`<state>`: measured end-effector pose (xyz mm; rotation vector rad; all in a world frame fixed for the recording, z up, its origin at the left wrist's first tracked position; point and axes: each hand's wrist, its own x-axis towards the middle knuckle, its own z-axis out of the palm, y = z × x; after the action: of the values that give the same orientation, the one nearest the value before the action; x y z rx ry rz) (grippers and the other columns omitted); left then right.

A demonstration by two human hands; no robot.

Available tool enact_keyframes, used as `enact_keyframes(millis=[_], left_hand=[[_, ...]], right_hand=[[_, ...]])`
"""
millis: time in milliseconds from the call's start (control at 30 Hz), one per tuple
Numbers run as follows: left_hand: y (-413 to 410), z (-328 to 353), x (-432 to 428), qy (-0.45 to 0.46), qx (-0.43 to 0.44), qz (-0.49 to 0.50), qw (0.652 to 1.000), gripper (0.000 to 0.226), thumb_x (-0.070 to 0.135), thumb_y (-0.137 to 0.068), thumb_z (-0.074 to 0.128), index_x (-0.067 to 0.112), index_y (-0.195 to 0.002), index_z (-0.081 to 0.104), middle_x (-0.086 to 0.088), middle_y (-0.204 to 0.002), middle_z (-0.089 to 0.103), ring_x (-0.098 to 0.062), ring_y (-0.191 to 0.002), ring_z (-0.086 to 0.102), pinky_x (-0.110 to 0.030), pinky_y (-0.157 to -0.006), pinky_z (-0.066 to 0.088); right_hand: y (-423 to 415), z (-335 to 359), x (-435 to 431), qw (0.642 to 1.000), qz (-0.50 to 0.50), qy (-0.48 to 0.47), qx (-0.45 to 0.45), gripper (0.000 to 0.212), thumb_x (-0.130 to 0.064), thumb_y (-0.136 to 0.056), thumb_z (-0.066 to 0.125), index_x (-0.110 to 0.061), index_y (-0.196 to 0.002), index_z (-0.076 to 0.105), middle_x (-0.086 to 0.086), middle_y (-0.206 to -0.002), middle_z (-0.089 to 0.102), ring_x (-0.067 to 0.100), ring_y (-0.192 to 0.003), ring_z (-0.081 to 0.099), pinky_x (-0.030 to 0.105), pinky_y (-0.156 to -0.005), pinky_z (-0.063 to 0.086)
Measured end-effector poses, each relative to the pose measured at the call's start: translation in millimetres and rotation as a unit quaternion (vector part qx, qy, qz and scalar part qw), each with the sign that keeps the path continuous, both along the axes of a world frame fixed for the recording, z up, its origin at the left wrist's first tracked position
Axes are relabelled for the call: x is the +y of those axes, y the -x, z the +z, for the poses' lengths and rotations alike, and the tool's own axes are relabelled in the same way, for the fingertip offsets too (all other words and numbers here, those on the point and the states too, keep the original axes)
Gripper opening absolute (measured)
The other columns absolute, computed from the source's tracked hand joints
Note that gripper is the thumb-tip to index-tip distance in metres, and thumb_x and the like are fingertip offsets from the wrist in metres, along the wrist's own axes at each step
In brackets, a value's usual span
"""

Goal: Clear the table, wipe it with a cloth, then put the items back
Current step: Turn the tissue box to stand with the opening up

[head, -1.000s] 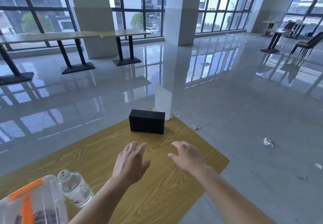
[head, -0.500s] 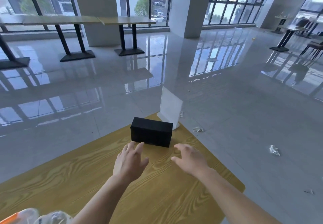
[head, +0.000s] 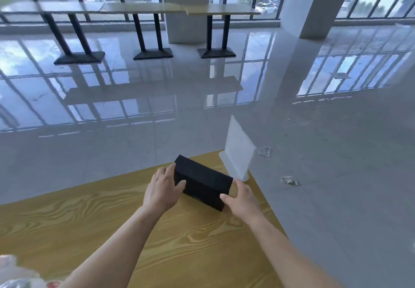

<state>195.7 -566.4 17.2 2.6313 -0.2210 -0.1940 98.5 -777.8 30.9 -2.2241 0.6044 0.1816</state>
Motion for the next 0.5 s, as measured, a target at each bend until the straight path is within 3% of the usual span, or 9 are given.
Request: enact_keyframes(millis=[67, 200, 300, 367, 500], left_hand=[[-9.1, -2.3, -12.2, -0.003, 0.006, 0.026, 1.0, 0.065, 0.046, -0.094, 0.053, 0.02, -0.148, 0.029, -0.009, -0.141, 0.045, -0.026, -0.128, 0.045, -0.04, -0.098, 0.044], [-25.2, -8.2, -29.2, 0.011, 0.059, 0.064, 0.996, 0.067, 0.047, -0.093, 0.052, 0.019, -0.148, 0.027, -0.01, -0.134, 0.048, -0.027, -0.121, 0.049, -0.041, -0.095, 0.046], [-37.0, -15.8, -35.2, 0.066, 0.095, 0.087, 0.989, 0.043, 0.044, -0.092, 0.056, 0.02, -0.125, 0.045, -0.006, -0.117, 0.055, -0.022, -0.1, 0.055, -0.04, -0.081, 0.051], [-45.0, -14.7, -37.1, 0.107, 0.117, 0.116, 0.981, 0.031, 0.042, -0.091, 0.056, 0.019, -0.11, 0.049, -0.004, -0.111, 0.057, -0.02, -0.093, 0.056, -0.038, -0.076, 0.05], [-43.6, -10.9, -36.3, 0.123, 0.099, 0.139, 0.978, 0.026, 0.04, -0.09, 0.054, 0.018, -0.103, 0.057, -0.002, -0.105, 0.063, -0.018, -0.088, 0.058, -0.035, -0.069, 0.046]], right_hand=[[-10.4, -8.3, -10.5, 0.999, 0.004, -0.039, -0.001, 0.054, -0.036, -0.093, 0.063, -0.015, -0.138, 0.041, 0.006, -0.137, 0.046, 0.016, -0.112, 0.045, 0.026, -0.087, 0.036], [-26.6, -20.3, -25.1, 0.995, -0.01, -0.103, -0.005, 0.065, -0.041, -0.095, 0.059, -0.021, -0.15, 0.029, 0.001, -0.151, 0.037, 0.021, -0.138, 0.036, 0.034, -0.106, 0.035], [-38.5, -25.1, -30.7, 0.99, -0.019, -0.142, 0.001, 0.066, -0.044, -0.095, 0.058, -0.025, -0.15, 0.029, 0.0, -0.153, 0.037, 0.022, -0.14, 0.035, 0.039, -0.109, 0.035], [-44.5, -27.4, -29.2, 0.986, -0.038, -0.161, 0.019, 0.06, -0.045, -0.094, 0.059, -0.024, -0.146, 0.037, 0.001, -0.147, 0.045, 0.022, -0.133, 0.044, 0.039, -0.106, 0.041], [-47.2, -26.8, -21.5, 0.987, -0.048, -0.153, 0.019, 0.036, -0.036, -0.094, 0.062, -0.021, -0.127, 0.056, -0.008, -0.109, 0.06, 0.014, -0.102, 0.058, 0.036, -0.091, 0.051]])
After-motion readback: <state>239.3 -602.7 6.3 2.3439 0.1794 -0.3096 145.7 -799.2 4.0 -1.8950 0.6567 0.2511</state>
